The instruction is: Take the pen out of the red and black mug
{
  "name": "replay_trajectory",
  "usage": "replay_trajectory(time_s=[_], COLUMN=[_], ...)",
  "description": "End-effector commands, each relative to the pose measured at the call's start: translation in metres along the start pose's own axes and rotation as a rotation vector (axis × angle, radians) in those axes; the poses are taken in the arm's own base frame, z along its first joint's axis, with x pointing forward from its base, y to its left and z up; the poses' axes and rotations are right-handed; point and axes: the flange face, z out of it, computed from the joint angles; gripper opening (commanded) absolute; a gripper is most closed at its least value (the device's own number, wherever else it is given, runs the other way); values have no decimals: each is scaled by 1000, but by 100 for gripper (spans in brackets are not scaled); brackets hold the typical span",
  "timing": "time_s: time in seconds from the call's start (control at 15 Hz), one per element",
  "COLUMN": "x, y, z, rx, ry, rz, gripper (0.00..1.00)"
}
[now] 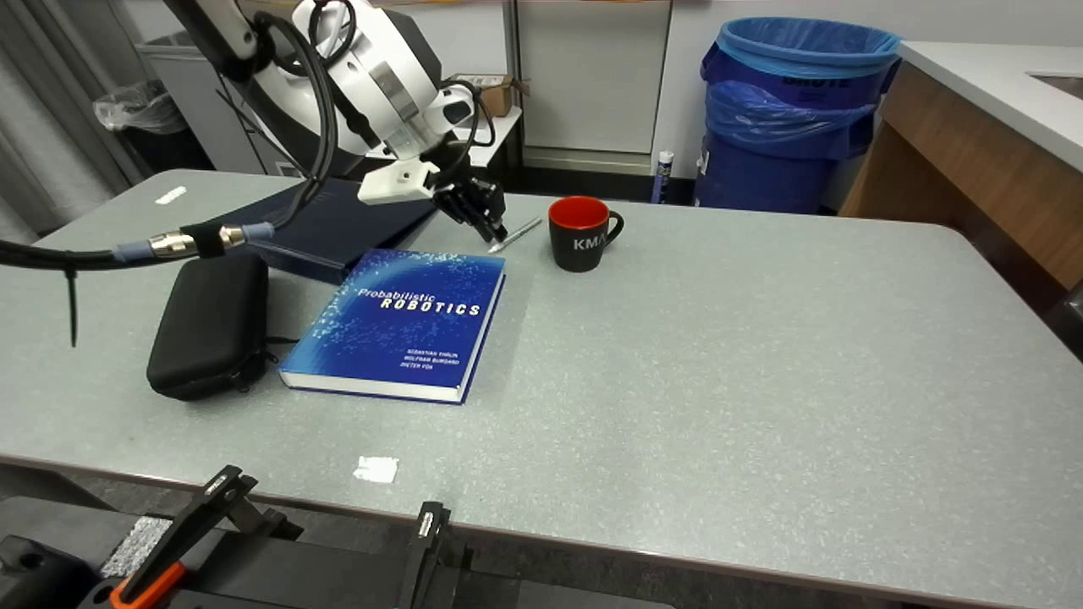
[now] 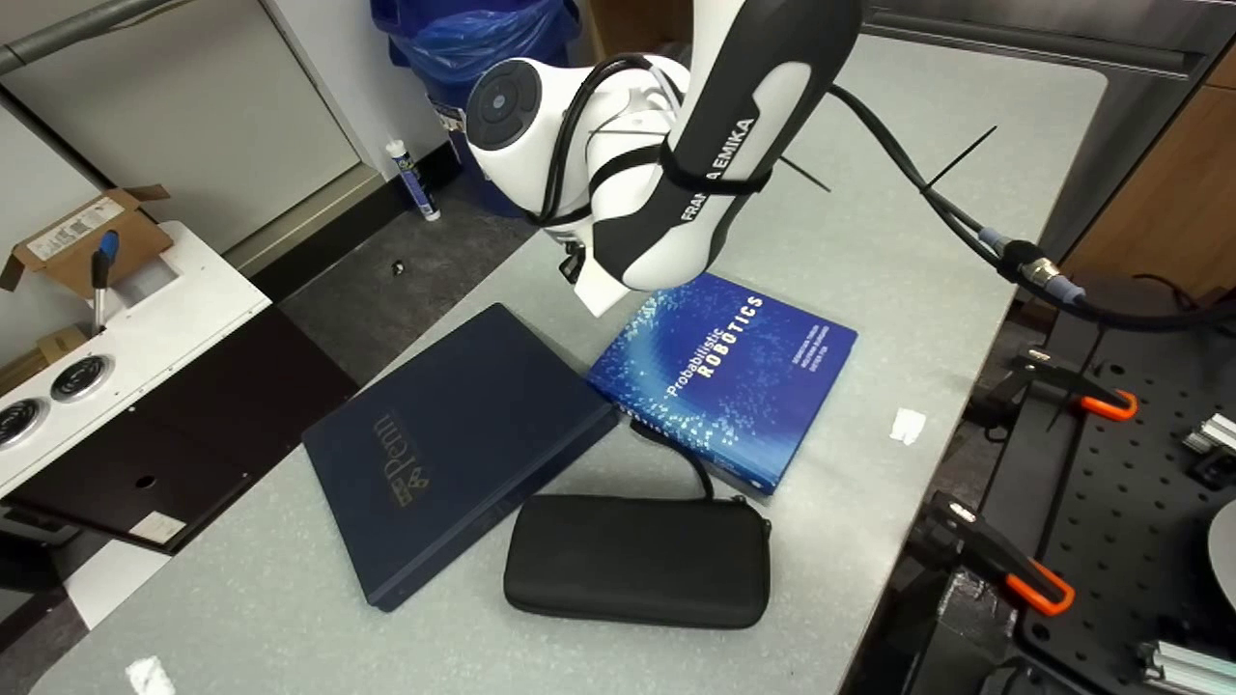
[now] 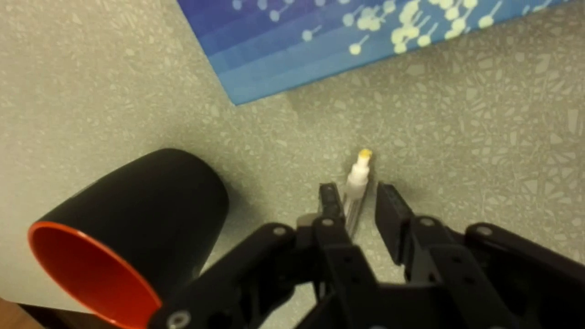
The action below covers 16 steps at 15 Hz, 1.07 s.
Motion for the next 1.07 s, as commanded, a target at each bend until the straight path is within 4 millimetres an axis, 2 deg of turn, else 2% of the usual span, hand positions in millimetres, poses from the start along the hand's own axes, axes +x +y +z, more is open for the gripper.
replay_trajectory(time_s=[0.0,0.33,0.67,0.73,1.0], x=[8,12,17,15,16], y=[-2,4,8,4,5], z=[-6,-22,-30,-23,-24], rx=[-17,-3,-1,6,2], ry=[3,16,-3,28,20], rz=[-9,7,18,16,20], gripper=[61,98,100,100,100])
